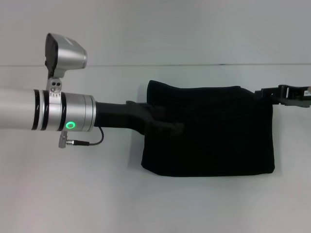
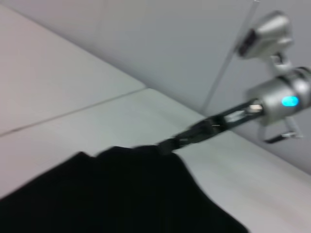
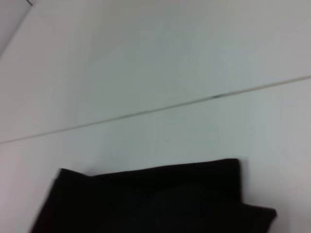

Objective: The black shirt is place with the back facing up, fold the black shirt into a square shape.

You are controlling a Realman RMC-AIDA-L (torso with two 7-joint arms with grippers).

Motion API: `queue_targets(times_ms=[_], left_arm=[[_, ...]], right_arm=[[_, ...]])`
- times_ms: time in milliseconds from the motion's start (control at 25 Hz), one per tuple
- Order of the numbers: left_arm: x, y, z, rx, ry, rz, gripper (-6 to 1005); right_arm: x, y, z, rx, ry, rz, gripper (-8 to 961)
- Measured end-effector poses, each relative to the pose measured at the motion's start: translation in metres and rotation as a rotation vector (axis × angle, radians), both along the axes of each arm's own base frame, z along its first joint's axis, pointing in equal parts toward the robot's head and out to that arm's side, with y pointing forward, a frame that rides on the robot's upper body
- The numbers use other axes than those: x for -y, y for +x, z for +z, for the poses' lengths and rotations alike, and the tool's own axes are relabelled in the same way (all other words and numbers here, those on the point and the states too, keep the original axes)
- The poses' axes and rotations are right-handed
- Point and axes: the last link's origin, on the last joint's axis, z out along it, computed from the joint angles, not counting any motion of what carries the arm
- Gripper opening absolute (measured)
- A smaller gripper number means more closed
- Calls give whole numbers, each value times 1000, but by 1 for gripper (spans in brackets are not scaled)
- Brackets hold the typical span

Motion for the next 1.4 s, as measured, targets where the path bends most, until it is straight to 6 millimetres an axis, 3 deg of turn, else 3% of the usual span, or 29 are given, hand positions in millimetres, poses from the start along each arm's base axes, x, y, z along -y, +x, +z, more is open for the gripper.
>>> queue_targets(times_ms=[40,280,520,840,1400], left_arm=[[-2,-1,1,-6,11,7,949],[-12,-1,5,-22,59,33,950],[-33,-7,11,-50,158,152,950],[-57,-17,18,-43,255,419,950],[-73,-6,-25,-141,372,521,949]], right_arm=[[1,-1,3,-19,-5,2,559],[8,3,14,-67,-21,-24,637],[12,8,6,-65,-16,-41,630],[16,2,21,-95,-18,21,626],[18,-6,22,-108,-22,97,626]])
